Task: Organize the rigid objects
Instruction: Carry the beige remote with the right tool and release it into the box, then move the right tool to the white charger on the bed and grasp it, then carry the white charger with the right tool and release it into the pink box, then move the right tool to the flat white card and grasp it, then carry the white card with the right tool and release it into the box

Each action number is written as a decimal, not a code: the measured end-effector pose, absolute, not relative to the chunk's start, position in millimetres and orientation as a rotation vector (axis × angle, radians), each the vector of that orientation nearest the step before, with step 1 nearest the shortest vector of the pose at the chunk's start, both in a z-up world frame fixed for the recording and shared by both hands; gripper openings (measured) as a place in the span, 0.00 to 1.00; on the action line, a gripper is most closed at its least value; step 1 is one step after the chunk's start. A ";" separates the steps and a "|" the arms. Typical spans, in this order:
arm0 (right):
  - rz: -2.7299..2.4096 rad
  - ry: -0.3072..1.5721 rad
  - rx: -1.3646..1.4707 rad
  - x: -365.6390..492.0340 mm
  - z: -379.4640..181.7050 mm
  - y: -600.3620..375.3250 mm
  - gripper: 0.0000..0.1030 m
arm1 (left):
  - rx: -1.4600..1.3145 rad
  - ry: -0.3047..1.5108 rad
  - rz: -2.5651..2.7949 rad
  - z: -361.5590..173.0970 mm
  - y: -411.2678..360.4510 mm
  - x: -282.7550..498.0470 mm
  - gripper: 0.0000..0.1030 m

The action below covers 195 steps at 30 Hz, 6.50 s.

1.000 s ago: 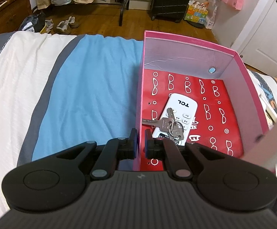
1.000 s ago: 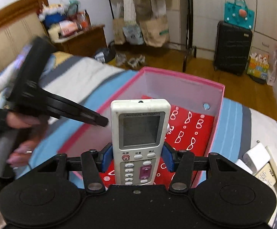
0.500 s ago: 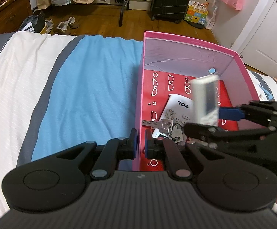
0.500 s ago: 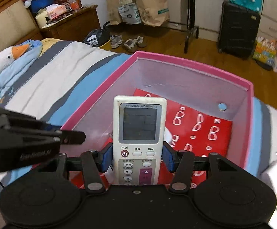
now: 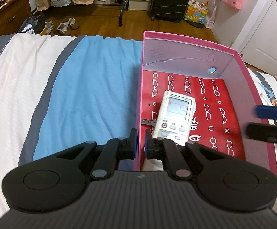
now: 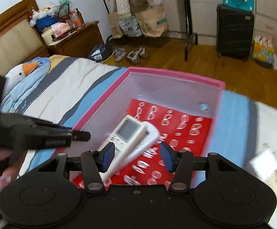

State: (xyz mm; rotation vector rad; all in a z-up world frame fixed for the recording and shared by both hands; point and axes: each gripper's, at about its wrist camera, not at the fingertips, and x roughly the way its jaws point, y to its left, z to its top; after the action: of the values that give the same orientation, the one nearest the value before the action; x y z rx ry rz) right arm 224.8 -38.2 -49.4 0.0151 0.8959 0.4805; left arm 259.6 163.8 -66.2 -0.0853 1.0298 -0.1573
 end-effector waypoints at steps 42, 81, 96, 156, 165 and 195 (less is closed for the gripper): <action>0.072 0.965 -0.043 204.0 -126.8 -182.0 0.49 | -0.020 1.042 -0.156 -67.2 156.1 258.9 0.06; 0.587 1.066 0.187 217.8 -96.2 -24.1 0.50 | 0.057 1.034 -0.179 -62.6 151.1 253.3 0.06; 0.491 0.939 0.063 166.3 -57.6 -151.2 0.74 | 0.004 1.122 -0.218 -62.4 152.6 257.6 0.29; 0.066 1.046 0.178 152.9 -151.8 -160.5 0.48 | -0.054 1.046 -0.133 -58.2 163.8 256.4 0.02; 0.153 1.103 0.185 133.8 -148.1 -155.2 0.61 | -0.041 1.043 -0.123 -58.7 162.6 256.1 0.02; 0.553 0.616 0.016 114.1 -16.2 -87.7 0.44 | -0.104 1.044 -0.137 -60.4 167.8 258.0 0.03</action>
State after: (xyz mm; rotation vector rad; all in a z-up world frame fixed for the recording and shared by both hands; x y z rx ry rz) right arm 114.1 -87.7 -16.2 0.0163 0.6157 0.5534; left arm 258.0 167.8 -60.4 -0.1040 1.0444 -0.1368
